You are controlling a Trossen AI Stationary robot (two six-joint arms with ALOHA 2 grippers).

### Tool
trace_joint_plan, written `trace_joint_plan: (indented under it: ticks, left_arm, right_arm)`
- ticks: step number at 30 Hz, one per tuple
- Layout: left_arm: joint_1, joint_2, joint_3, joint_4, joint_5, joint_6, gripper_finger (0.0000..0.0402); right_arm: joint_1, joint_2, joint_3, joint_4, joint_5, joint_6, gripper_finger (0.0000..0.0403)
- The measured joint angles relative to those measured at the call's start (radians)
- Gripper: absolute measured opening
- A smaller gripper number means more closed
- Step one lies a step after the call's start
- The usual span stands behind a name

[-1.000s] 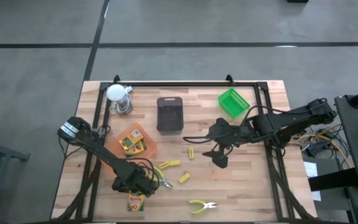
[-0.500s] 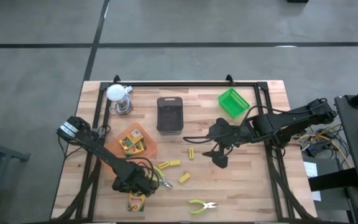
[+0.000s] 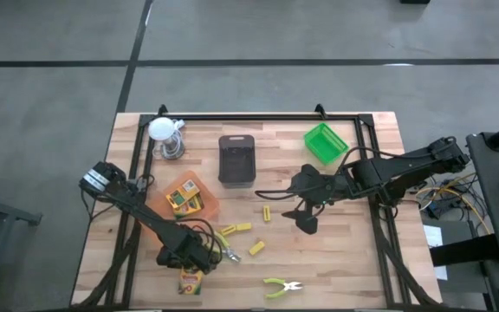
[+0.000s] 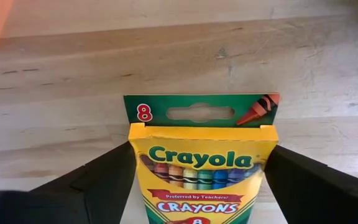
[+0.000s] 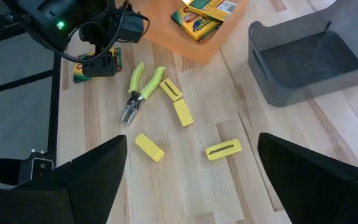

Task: Pick & Place School Supplies
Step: Put the pack of crayons into the orange bin

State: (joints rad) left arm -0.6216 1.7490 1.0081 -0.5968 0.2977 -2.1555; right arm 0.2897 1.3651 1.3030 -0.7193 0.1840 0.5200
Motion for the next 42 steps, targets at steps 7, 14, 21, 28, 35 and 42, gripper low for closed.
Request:
trace_joint_plan:
  ticks: [7, 14, 21, 28, 35, 42]
  left_arm:
    - [0.0, 0.003, 0.014, 0.003, 0.003, 0.011, 0.0339]
    - [0.0, 0.003, 0.033, 0.013, 0.002, 0.013, 0.0339]
    - [0.0, 0.003, 0.06, 0.039, 0.002, 0.047, 0.0339]
    - [0.0, 0.003, 0.099, 0.037, -0.064, 0.087, 0.0339]
    - [0.008, 0.003, 0.155, 0.015, -0.191, 0.16, 0.0339]
    - [0.034, 0.003, 0.279, -0.125, -0.344, 0.312, 0.0339]
  right_arm:
    - [0.0, 0.0, 0.0, 0.0, 0.0, 0.0, 0.0354]
    - [0.0, 0.0, 0.0, 0.0, 0.0, 0.0, 0.0354]
    - [0.0, 0.0, 0.0, 0.0, 0.0, 0.0, 0.0354]
    - [0.0, 0.0, 0.0, 0.0, 0.0, 0.0, 0.0354]
    - [0.0, 0.0, 0.0, 0.0, 0.0, 0.0, 0.0354]
    - [0.0, 0.0, 0.0, 0.0, 0.0, 0.0, 0.0354]
